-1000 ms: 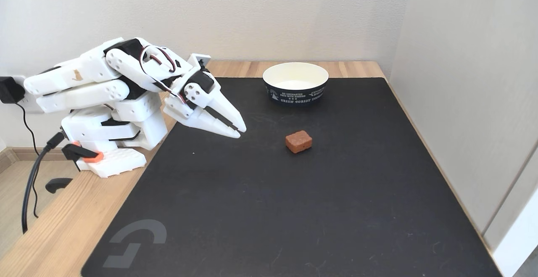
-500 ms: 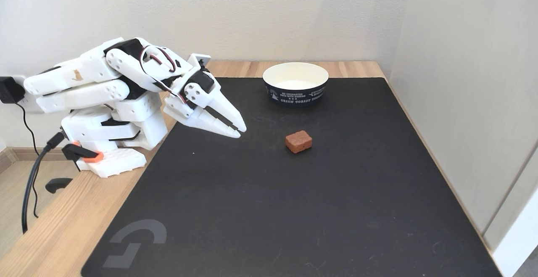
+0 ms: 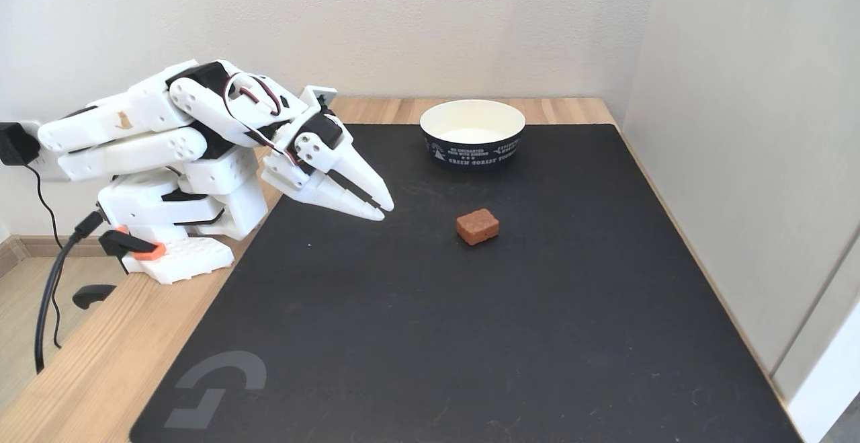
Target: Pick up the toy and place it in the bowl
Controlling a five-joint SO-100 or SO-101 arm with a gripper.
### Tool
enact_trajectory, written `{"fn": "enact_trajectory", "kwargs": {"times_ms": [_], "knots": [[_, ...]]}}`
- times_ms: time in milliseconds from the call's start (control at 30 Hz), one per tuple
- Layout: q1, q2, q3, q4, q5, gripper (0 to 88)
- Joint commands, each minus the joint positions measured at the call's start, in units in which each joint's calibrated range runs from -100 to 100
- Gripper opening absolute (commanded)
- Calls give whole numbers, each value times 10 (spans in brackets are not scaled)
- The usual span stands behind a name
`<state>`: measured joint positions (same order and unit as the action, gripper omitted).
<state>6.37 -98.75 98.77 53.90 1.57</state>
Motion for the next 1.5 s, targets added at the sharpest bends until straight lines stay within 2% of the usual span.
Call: {"fn": "enact_trajectory", "kwargs": {"times_ms": [0, 333, 400, 500, 533, 567, 833, 967, 1100, 1167, 1300, 1467], "knots": [[3, -8, 7, 2, -4, 30], [-1, -8, 7, 2, -5, 32], [-1, -8, 7, 2, -5, 98], [-3, -8, 7, 5, -1, 287], [-11, -8, 7, 5, 0, 388], [-13, -8, 7, 5, 0, 416], [-13, -1, -7, 11, -8, 419], [-13, 8, -83, 88, -65, 420], [-20, 123, -225, 148, -120, 420], [-44, 229, -331, 173, -147, 420], [-52, 378, -478, 193, -167, 426], [-52, 644, -706, 250, -250, 426]]}}
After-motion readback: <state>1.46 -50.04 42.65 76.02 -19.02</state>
